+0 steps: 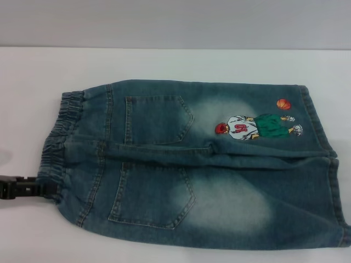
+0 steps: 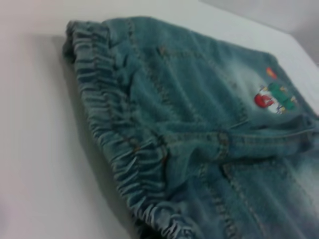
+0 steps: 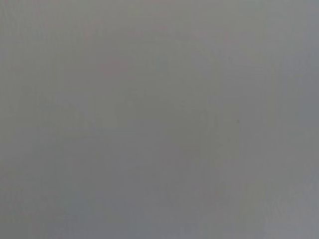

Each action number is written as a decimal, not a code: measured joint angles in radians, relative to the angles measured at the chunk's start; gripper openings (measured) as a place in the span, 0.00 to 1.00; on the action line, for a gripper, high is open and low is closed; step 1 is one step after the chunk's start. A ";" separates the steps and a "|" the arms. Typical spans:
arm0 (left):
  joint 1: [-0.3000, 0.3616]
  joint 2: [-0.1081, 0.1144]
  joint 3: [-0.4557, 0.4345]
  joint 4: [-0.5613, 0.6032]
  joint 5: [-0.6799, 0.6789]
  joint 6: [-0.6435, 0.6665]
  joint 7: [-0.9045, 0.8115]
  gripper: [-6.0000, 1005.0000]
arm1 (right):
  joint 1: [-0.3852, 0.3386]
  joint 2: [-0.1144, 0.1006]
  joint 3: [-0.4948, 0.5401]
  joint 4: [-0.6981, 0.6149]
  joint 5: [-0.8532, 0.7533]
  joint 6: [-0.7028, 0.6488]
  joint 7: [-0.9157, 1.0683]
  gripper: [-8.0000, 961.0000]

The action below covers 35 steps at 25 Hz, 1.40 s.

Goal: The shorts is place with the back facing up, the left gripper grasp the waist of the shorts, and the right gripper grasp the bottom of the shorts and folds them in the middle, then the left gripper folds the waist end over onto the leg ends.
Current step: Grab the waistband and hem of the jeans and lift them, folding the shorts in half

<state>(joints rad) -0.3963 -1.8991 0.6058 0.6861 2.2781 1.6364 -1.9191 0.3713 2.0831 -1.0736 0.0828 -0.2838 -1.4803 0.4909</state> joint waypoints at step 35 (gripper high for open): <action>0.003 -0.029 -0.029 0.048 0.010 -0.014 -0.004 0.67 | -0.007 -0.002 0.006 0.000 0.008 0.016 0.000 0.66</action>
<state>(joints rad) -0.3929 -1.9280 0.5771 0.7342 2.2880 1.6222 -1.9228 0.3648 2.0815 -1.0676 0.0828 -0.2760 -1.4641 0.4908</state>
